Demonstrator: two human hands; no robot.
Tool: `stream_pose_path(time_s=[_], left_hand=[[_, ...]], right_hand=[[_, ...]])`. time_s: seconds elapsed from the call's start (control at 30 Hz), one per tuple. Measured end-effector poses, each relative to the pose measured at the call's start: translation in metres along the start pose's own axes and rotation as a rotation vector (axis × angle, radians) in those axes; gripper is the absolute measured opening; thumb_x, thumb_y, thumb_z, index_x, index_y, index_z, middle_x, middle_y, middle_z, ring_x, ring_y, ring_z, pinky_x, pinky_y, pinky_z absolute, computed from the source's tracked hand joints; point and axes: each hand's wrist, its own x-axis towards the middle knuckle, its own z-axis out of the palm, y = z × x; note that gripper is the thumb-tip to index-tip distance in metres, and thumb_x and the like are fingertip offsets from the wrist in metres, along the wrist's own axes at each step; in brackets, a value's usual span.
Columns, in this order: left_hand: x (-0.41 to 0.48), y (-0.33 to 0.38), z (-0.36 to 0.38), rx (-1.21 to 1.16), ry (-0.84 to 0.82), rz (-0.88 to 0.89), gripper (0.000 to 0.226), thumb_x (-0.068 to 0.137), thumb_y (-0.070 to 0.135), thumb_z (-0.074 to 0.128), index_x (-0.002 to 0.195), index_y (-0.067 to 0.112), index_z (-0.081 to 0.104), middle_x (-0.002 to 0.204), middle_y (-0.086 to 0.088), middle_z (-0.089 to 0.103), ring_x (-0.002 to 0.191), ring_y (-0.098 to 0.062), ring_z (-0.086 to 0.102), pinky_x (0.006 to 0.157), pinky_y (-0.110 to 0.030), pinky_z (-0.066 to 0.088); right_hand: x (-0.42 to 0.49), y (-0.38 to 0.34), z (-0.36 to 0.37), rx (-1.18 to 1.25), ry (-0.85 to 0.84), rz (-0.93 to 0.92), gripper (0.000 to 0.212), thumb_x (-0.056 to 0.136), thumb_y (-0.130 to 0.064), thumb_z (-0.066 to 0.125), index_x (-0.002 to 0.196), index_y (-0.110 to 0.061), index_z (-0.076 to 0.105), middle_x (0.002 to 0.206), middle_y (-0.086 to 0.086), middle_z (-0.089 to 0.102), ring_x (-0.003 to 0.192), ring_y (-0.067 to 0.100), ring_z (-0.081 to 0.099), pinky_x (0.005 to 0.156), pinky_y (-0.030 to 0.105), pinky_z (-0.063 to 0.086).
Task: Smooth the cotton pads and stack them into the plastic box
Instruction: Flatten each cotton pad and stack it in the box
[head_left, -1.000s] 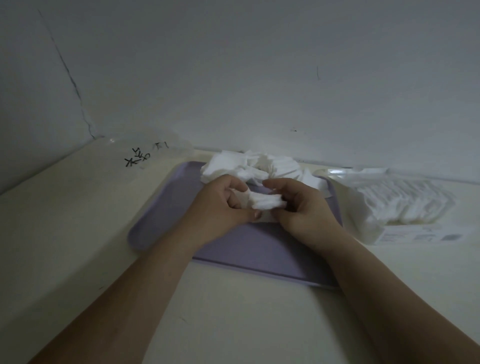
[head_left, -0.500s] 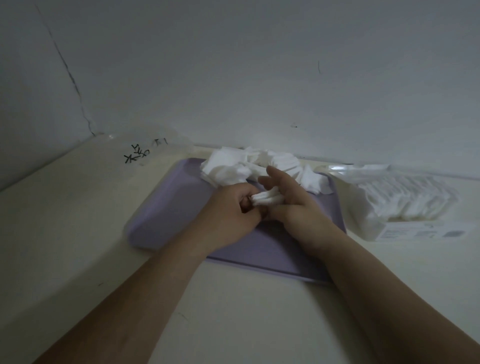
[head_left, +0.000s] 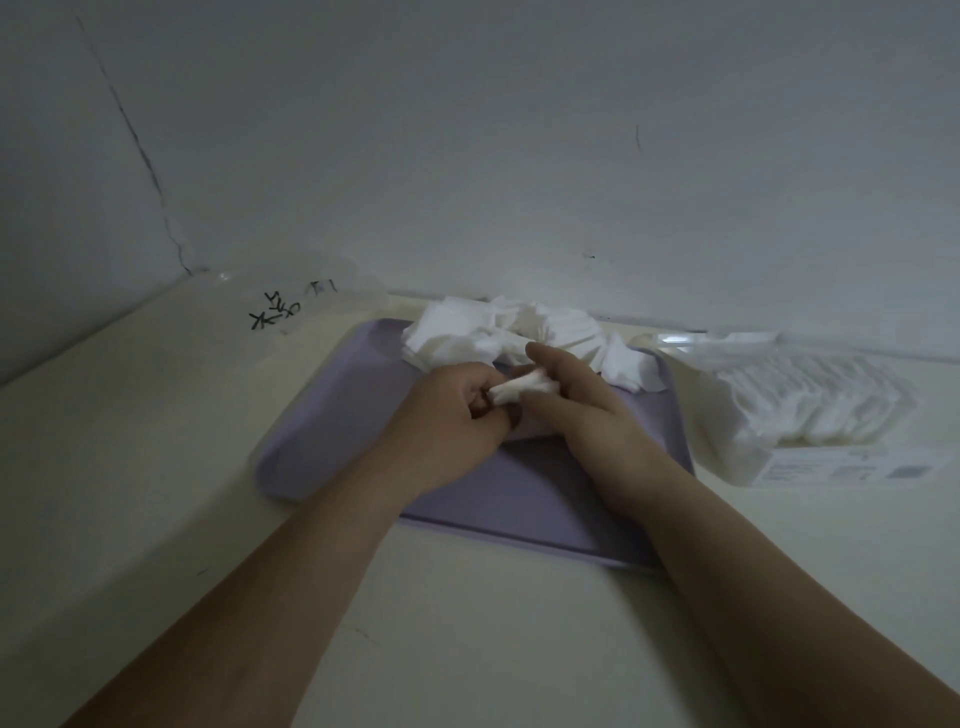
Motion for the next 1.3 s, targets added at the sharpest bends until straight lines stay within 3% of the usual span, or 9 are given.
stream_pose_path(time_s=[0.13,0.27,0.43,0.53,0.63,0.87,1.1,1.2,1.3], left_hand=[[0.003,-0.005,-0.009,-0.035,0.084,-0.05,0.02,0.087,0.01,0.07,0.1,0.025,0.073,0.073,0.012,0.065,0.059,-0.003,0.053,0.059,-0.016,0.044],[0.004,-0.019,-0.017,0.345,0.143,-0.031,0.026,0.091,0.018,0.065,0.116,0.021,0.072,0.112,0.001,0.061,0.089,-0.019,0.063,0.085,-0.033,0.053],[0.004,-0.022,-0.015,0.369,0.086,0.01,0.029,0.097,0.04,0.065,0.076,0.02,0.067,0.096,0.001,0.06,0.086,-0.016,0.059,0.078,-0.033,0.051],[0.002,-0.014,-0.019,0.279,-0.007,-0.006,0.022,0.088,0.036,0.078,0.103,0.021,0.075,0.107,0.007,0.065,0.093,-0.008,0.062,0.084,-0.027,0.051],[0.0,-0.012,-0.022,0.19,-0.118,-0.069,0.049,0.08,0.034,0.083,0.126,0.028,0.067,0.12,0.014,0.065,0.109,-0.004,0.063,0.094,-0.024,0.05],[0.0,-0.006,-0.031,0.077,-0.189,-0.232,0.038,0.073,0.028,0.088,0.102,0.032,0.063,0.097,0.01,0.069,0.08,-0.002,0.064,0.055,-0.011,0.043],[-0.001,0.003,-0.038,-0.476,-0.173,-0.204,0.036,0.072,0.014,0.084,0.105,0.019,0.069,0.093,-0.001,0.075,0.08,-0.016,0.069,0.055,-0.031,0.051],[0.0,0.002,-0.032,-0.616,-0.151,-0.189,0.036,0.077,0.001,0.082,0.107,0.018,0.071,0.105,-0.005,0.076,0.095,-0.021,0.072,0.072,-0.04,0.059],[0.0,0.0,-0.025,-0.608,-0.113,-0.186,0.03,0.086,-0.008,0.075,0.106,0.014,0.071,0.103,-0.003,0.077,0.097,-0.018,0.072,0.078,-0.032,0.06]], right_hand=[[0.003,0.008,-0.005,-0.181,0.152,-0.113,0.049,0.084,-0.01,0.064,0.128,-0.032,0.066,0.105,-0.012,0.075,0.097,0.001,0.067,0.092,0.03,0.052],[0.004,0.006,-0.008,-0.135,0.33,-0.133,0.052,0.088,-0.003,0.06,0.131,-0.032,0.063,0.087,-0.012,0.068,0.074,0.002,0.059,0.076,0.02,0.048],[0.002,0.002,-0.009,-0.076,0.368,-0.081,0.04,0.088,-0.003,0.064,0.117,-0.029,0.068,0.104,-0.002,0.074,0.089,0.01,0.067,0.077,0.019,0.053],[0.002,0.004,-0.01,-0.038,0.367,-0.09,0.032,0.086,-0.001,0.068,0.111,-0.022,0.07,0.097,-0.001,0.074,0.085,0.006,0.066,0.077,0.024,0.054],[0.003,0.005,-0.01,-0.023,0.372,-0.109,0.029,0.085,0.002,0.069,0.106,-0.017,0.07,0.093,-0.006,0.074,0.083,0.002,0.066,0.079,0.023,0.054],[0.003,0.006,-0.011,-0.033,0.349,-0.112,0.036,0.086,0.001,0.067,0.114,-0.021,0.069,0.099,-0.014,0.072,0.08,-0.013,0.064,0.071,0.006,0.048],[0.007,0.013,-0.012,0.008,0.307,-0.114,0.039,0.084,-0.007,0.075,0.119,-0.023,0.072,0.107,-0.006,0.079,0.103,0.01,0.073,0.095,0.035,0.058],[0.005,0.01,-0.014,0.111,0.228,-0.125,0.033,0.087,-0.001,0.077,0.118,-0.011,0.075,0.108,0.003,0.08,0.107,0.021,0.075,0.1,0.042,0.058],[0.004,0.008,-0.013,0.181,0.138,-0.127,0.026,0.089,0.003,0.075,0.113,-0.006,0.077,0.108,0.009,0.08,0.108,0.027,0.075,0.099,0.043,0.058]])
